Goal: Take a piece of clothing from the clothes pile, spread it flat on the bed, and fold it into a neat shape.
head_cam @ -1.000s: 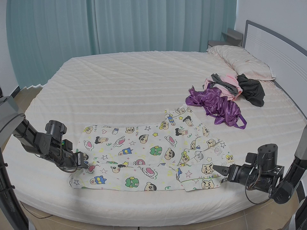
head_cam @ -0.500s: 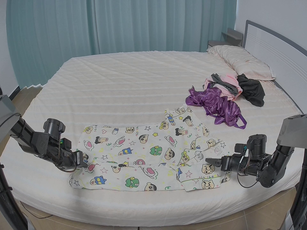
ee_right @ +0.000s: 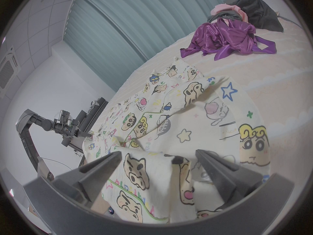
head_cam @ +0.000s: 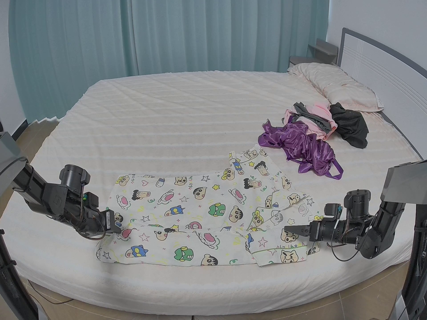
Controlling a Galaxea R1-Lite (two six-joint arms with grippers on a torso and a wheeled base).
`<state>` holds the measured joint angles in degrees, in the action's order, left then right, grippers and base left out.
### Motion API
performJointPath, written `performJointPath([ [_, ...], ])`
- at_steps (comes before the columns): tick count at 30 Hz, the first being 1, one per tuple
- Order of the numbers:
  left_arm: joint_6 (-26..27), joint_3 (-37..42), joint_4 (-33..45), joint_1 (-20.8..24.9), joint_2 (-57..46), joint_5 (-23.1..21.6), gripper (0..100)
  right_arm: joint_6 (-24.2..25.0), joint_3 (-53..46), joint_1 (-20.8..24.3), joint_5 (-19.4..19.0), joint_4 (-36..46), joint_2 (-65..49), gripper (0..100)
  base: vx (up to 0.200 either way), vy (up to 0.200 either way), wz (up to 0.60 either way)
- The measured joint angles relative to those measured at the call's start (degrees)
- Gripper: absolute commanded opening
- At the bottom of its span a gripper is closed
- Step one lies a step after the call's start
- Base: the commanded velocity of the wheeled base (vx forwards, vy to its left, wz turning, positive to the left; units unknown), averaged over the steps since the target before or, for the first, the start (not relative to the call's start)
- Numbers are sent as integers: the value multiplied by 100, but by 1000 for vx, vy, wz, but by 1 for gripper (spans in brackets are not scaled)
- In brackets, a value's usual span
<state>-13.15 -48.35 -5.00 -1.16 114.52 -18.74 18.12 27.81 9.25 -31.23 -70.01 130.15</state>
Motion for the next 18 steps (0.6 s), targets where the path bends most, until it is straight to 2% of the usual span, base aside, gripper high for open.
performJointPath([
  [7,-4,37,-9,-32,-38,27,0,0,-55,-72,-111,-137,9,0,0,0,0],
  [18,2,422,21,-55,-542,56,0,41,-684,-71,-119,-1470,1,0,0,0,0],
])
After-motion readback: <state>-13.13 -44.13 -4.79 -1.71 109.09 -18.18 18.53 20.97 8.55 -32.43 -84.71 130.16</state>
